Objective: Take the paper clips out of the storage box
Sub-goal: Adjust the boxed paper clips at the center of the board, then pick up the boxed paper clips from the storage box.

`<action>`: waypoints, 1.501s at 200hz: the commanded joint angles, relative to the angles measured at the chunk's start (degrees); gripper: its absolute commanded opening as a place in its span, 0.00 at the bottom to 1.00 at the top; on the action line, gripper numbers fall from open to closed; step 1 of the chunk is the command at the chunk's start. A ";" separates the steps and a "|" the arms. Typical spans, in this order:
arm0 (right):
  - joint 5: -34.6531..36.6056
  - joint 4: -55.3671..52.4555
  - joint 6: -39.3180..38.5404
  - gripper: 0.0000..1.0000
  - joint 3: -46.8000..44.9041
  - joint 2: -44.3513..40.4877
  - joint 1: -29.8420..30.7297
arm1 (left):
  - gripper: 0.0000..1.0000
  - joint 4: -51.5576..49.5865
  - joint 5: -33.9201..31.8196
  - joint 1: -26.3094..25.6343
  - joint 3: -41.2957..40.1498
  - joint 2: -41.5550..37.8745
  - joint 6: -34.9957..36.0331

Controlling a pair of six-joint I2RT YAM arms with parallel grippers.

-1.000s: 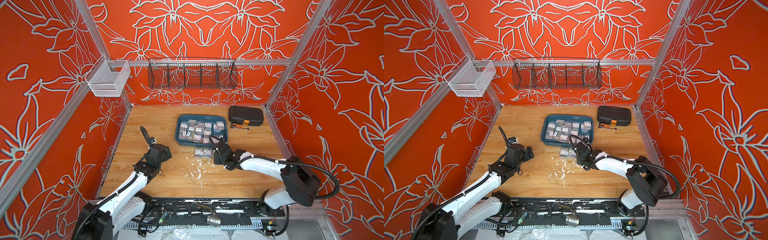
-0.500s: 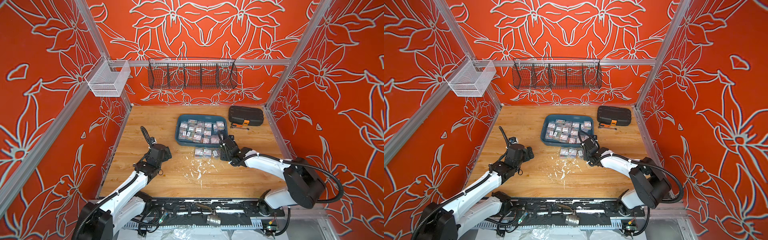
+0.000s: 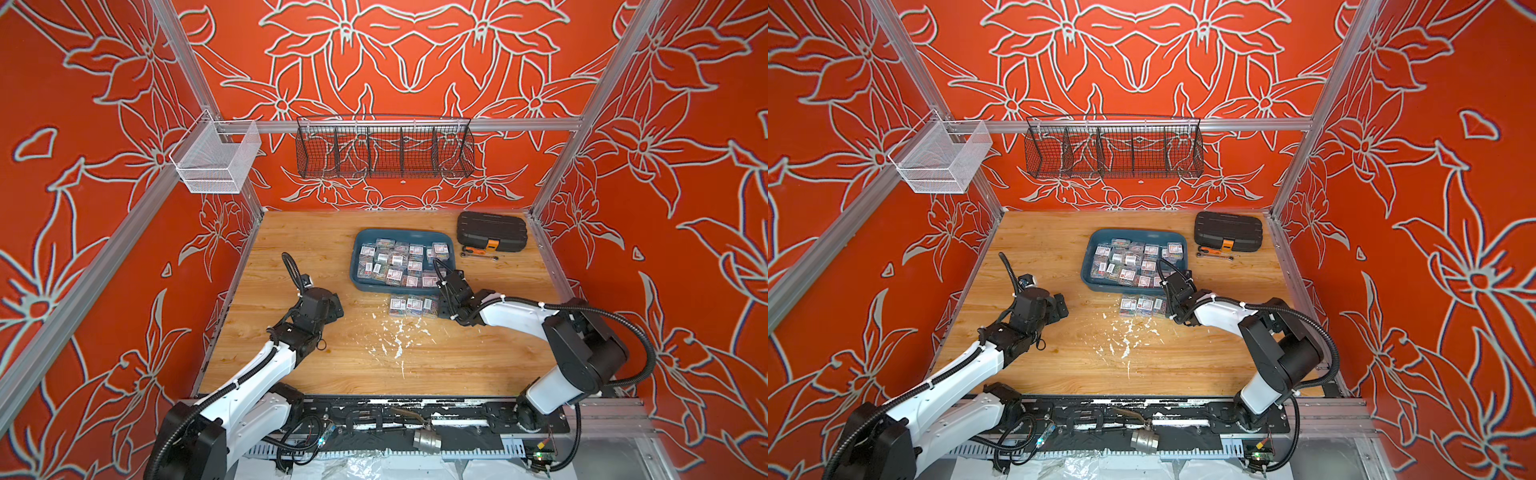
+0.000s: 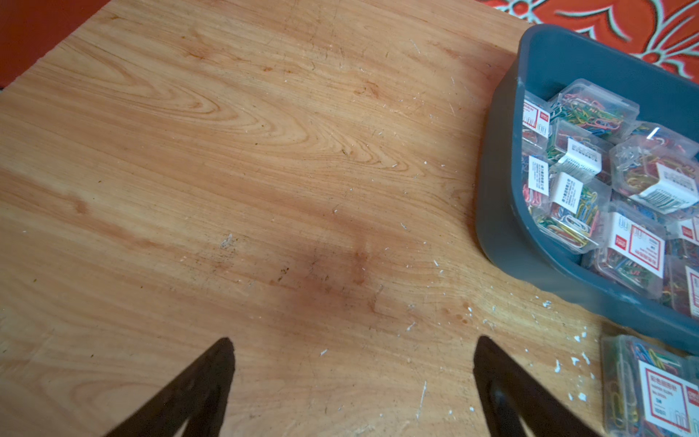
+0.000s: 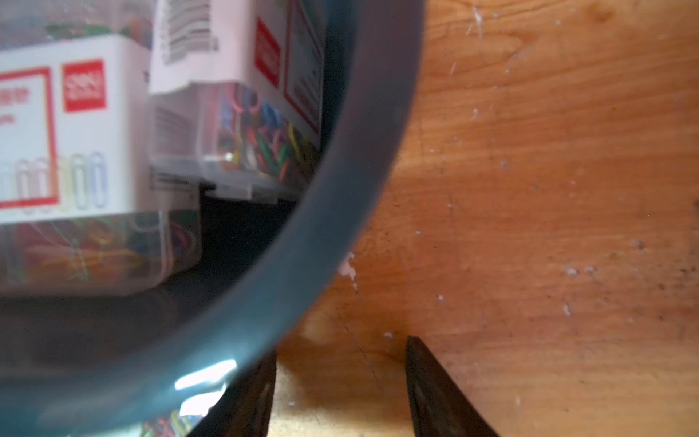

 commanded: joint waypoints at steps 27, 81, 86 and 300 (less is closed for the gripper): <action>-2.52 0.50 -0.45 0.57 1.67 1.42 0.28 | 0.96 -0.13 -0.24 0.24 1.06 0.03 -0.51; 4.62 -6.85 -2.25 0.57 2.70 -5.45 0.22 | 0.96 -0.12 -0.36 0.24 0.97 -0.13 -0.66; 5.27 -7.37 -2.38 0.57 2.40 -6.76 0.24 | 0.96 -0.09 -0.32 0.24 0.98 -0.11 -0.60; 3.15 -3.32 -13.13 0.79 7.21 -20.88 -0.01 | 1.00 4.84 5.72 0.24 -2.74 -4.76 3.93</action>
